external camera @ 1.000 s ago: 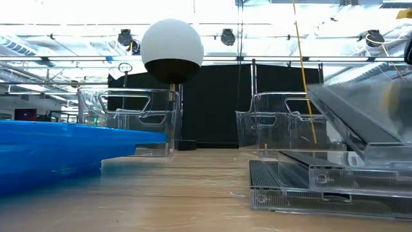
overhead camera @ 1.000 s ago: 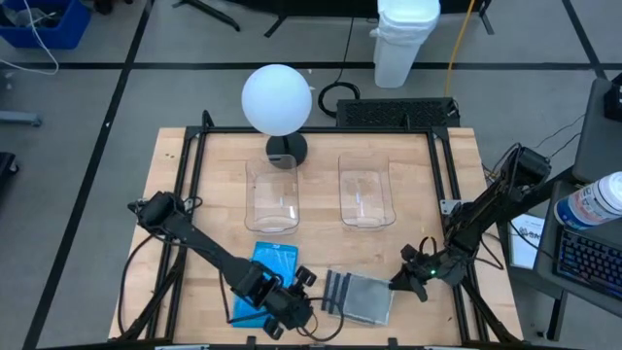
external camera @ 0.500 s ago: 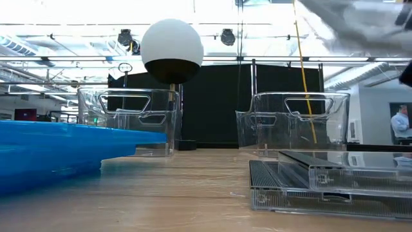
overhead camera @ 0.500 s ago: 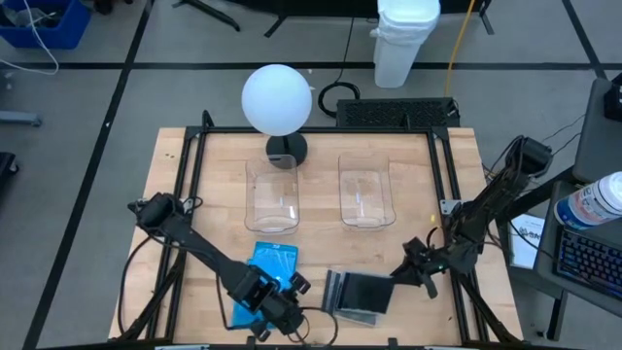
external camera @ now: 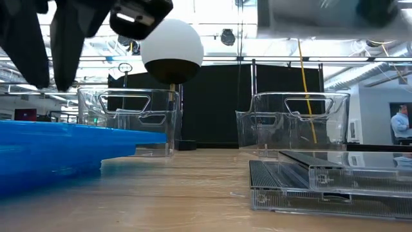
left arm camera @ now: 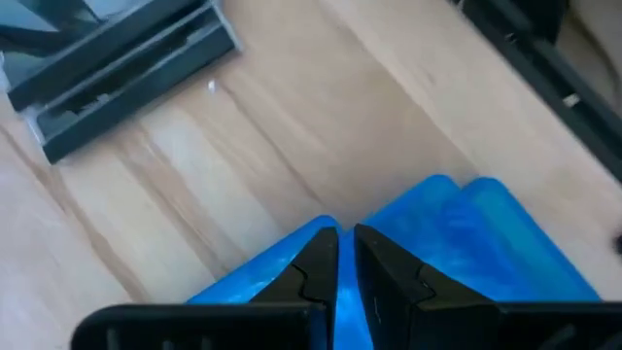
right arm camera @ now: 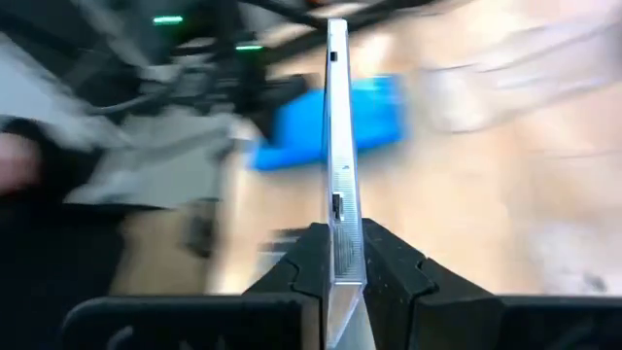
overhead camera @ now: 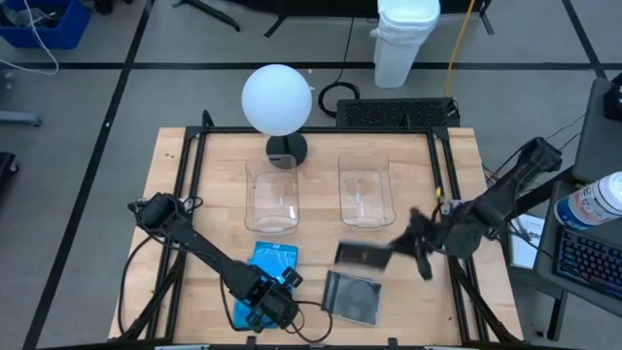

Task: Pick & place jewel cases by type
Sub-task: Put the black CD case into the right transparent bin

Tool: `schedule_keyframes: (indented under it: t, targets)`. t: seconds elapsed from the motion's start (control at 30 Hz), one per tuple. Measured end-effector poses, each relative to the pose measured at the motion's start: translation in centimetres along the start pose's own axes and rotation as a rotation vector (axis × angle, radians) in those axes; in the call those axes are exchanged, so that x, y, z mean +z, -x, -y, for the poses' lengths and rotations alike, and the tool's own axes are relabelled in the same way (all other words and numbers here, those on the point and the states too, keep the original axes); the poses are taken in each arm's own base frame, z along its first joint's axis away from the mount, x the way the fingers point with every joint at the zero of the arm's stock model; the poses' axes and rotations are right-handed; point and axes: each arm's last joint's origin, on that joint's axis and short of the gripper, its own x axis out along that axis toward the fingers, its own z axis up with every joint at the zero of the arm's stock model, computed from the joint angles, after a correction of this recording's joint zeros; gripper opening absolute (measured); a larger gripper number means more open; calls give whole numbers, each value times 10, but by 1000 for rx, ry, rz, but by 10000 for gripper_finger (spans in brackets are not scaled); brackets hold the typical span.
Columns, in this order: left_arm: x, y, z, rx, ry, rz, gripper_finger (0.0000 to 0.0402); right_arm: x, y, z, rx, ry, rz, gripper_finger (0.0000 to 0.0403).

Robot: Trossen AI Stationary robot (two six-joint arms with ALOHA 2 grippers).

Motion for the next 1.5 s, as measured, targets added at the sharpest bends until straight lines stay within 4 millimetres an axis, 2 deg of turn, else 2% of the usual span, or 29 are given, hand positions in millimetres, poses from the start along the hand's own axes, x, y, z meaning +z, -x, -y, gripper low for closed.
schedule_keyframes:
  t: [0.17, 0.33, 0.47, 0.6, 0.73, 0.83, 1.03, 1.13, 1.3, 1.5]
  targets:
    - [1, -1, 2, -1, 11, 13, 47, 48, 27, 16, -225, -25, -11, 33]
    - [2, -1, 1, 3, 10, 29, 47, 89, 41, 28, -277, -1, 30, 32]
    - [2, -1, 1, 2, -13, 28, 47, 114, 42, 45, -300, -88, 1, 32]
    - [2, -1, -2, 6, -29, 33, 47, 122, 34, 70, -412, -210, -129, 32]
    - [2, -1, -6, 10, -14, 33, 47, 120, 15, 99, -488, -317, -329, 33]
    - [2, -1, -8, 11, 8, 33, 47, 124, -3, 113, -507, -345, -371, 35]
    - [1, -1, -8, 11, -8, 26, 47, 136, -30, 140, -398, -416, -381, 33]
    - [0, -1, -8, 10, -37, 21, 47, 137, -36, 155, -393, -480, -409, 34]
    - [0, -1, -8, 10, -35, 18, 47, 135, -33, 172, -432, -576, -436, 36]
    - [0, -1, -6, 8, -23, 18, 47, 138, -34, 179, -389, -634, -419, 36]
